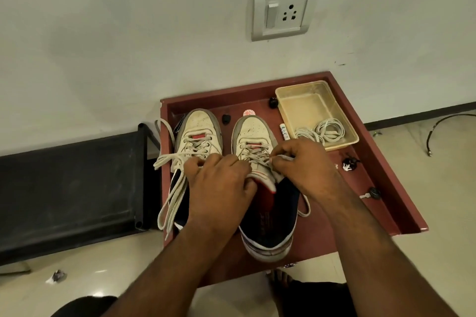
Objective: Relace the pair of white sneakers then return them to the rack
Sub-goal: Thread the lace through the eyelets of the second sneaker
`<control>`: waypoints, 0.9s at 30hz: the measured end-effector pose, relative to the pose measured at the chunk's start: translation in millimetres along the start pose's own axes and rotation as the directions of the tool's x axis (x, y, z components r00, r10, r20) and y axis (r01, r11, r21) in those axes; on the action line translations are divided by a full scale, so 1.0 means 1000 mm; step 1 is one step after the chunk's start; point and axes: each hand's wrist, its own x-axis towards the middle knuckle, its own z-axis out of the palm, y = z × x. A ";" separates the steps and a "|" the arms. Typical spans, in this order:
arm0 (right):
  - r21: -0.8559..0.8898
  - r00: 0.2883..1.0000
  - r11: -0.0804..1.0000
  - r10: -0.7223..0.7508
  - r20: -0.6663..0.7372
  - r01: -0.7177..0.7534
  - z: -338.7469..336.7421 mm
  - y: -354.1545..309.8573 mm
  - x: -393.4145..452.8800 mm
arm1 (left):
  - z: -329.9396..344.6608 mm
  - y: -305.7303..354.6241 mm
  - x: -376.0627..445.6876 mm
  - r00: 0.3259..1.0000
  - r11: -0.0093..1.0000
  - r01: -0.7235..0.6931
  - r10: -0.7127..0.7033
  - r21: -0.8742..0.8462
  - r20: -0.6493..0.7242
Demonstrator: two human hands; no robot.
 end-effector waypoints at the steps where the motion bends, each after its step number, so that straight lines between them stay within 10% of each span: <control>1: 0.030 1.000 1.000 0.003 0.008 -0.003 0.000 0.001 -0.001 | 0.002 0.000 -0.002 0.999 1.000 -0.009 0.008 -0.013 -0.034; 17: 0.177 0.989 0.973 0.144 0.036 -0.148 0.018 -0.006 0.001 | 0.002 -0.004 -0.001 1.000 0.984 -0.022 0.022 -0.179 -0.002; 23: 0.425 0.963 0.865 0.252 0.092 -0.267 0.031 -0.010 0.003 | -0.011 -0.020 0.015 0.964 0.925 0.089 0.013 -0.368 0.266; 27: 0.548 0.926 0.748 0.324 0.193 -0.375 0.035 -0.008 0.003 | -0.016 -0.019 0.025 0.985 0.898 0.141 -0.083 -0.417 0.153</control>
